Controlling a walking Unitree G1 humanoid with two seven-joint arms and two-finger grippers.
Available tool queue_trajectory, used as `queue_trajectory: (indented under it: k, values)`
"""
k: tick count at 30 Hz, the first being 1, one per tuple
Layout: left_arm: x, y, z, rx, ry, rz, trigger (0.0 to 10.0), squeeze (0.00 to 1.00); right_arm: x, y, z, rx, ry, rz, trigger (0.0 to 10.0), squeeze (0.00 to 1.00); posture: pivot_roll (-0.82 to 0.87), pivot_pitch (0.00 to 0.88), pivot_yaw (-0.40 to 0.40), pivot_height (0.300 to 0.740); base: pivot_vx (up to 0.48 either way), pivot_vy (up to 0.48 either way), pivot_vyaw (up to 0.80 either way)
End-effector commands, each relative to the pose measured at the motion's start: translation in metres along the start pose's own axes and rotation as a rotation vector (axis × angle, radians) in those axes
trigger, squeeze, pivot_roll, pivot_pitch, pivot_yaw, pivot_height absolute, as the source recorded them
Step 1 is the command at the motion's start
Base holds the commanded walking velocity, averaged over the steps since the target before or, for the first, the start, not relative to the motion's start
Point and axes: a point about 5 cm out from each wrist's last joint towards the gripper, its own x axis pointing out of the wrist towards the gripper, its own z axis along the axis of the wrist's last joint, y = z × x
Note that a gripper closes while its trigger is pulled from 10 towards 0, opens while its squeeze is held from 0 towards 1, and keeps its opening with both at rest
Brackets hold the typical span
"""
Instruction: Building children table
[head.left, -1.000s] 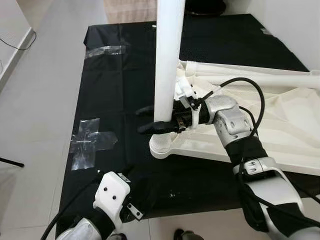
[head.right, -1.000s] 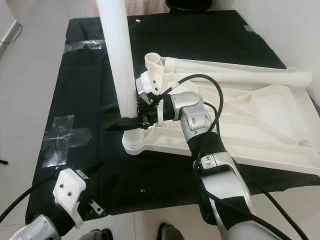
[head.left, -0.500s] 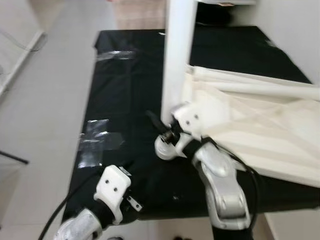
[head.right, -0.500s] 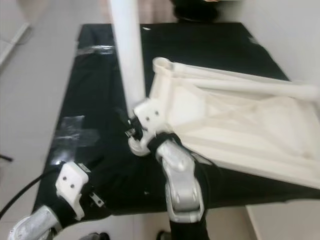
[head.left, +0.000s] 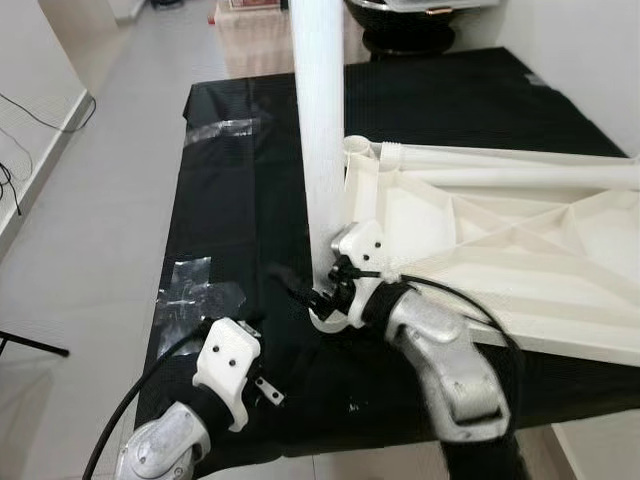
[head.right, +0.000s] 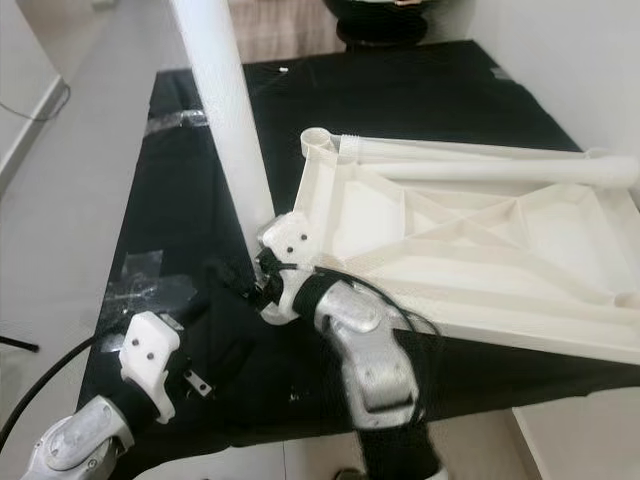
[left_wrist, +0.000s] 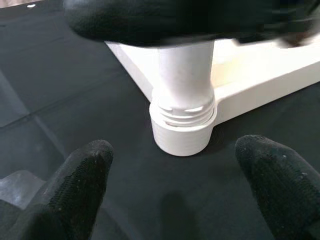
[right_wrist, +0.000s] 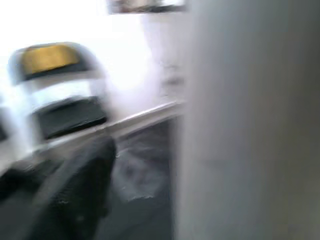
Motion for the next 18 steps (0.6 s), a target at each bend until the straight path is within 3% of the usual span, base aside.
queue_trajectory:
  k: [1,2,3,5,12,13,14,15,16,18]
  values:
    - [-0.004,-0.001,-0.003,-0.004,0.018,0.001,10.0,0.0,0.007,0.003,0.001,-0.008,-0.032,0.158,10.0,0.64,0.01,0.171,0.018,0.74,0.0,0.0,0.0]
    - [-0.004,-0.001,-0.003,-0.004,0.018,0.001,10.0,0.0,0.007,0.003,0.001,-0.008,-0.032,0.158,10.0,0.64,0.01,0.171,0.018,0.74,0.0,0.0,0.0]
    - [-0.005,-0.002,-0.003,-0.005,0.018,-0.001,10.0,0.0,0.009,-0.004,0.002,-0.018,-0.026,0.191,10.0,0.0,0.03,0.18,0.014,0.74,0.0,0.0,0.0]
    - [-0.009,-0.006,-0.001,-0.006,0.019,-0.002,10.0,0.0,0.015,-0.022,0.005,-0.005,-0.027,0.266,10.0,0.0,0.06,0.201,0.003,0.74,0.0,0.0,0.0]
    - [-0.015,-0.014,0.002,-0.01,0.02,0.002,10.0,0.0,0.023,-0.042,0.02,0.057,-0.065,0.413,10.0,0.0,0.07,0.23,-0.015,0.74,0.0,0.0,0.0]
    - [-0.016,-0.015,0.003,-0.011,0.019,0.003,10.0,0.0,0.024,-0.045,0.021,0.071,-0.072,0.439,7.6,0.0,0.07,0.232,-0.017,0.74,0.0,0.0,0.0]
    - [-0.016,-0.016,0.003,-0.013,0.019,0.003,10.0,0.0,0.025,-0.045,0.023,0.081,-0.077,0.478,1.4,0.0,0.07,0.238,-0.021,0.74,0.0,0.0,0.0]
    - [-0.016,-0.016,0.003,-0.013,0.019,0.003,10.0,0.0,0.025,-0.045,0.023,0.081,-0.077,0.478,1.4,0.0,0.07,0.238,-0.021,0.74,0.0,0.0,0.0]
    - [-0.017,-0.018,0.004,-0.017,0.019,0.002,10.0,0.0,0.027,-0.047,0.025,0.098,-0.079,0.553,0.0,0.0,0.07,0.244,-0.025,0.74,0.0,0.0,0.0]
    - [-0.018,-0.019,0.004,-0.018,0.019,0.001,10.0,0.0,0.028,-0.047,0.025,0.099,-0.076,0.568,0.0,0.0,0.07,0.247,-0.027,0.74,0.0,0.0,0.0]
